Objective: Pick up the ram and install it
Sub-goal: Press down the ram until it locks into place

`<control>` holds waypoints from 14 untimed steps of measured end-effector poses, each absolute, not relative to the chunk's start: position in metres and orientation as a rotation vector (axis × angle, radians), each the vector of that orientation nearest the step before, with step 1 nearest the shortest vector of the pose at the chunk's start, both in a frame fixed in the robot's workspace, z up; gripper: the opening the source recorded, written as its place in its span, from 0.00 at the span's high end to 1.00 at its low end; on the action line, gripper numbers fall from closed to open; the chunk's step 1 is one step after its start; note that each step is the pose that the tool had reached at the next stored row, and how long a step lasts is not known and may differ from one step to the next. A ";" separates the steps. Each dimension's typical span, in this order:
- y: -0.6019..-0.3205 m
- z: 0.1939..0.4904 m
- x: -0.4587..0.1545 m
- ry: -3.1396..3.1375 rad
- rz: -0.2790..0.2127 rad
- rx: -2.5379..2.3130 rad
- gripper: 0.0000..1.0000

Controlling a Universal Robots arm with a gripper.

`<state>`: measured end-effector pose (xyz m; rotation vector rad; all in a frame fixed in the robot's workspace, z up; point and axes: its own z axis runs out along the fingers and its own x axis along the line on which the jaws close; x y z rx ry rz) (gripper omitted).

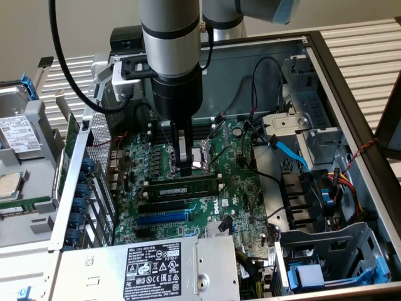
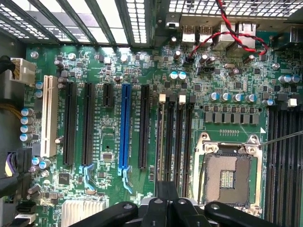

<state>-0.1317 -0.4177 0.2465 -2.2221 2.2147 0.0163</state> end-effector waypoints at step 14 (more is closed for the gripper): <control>-0.418 0.242 -0.132 2.226 0.035 -2.229 0.89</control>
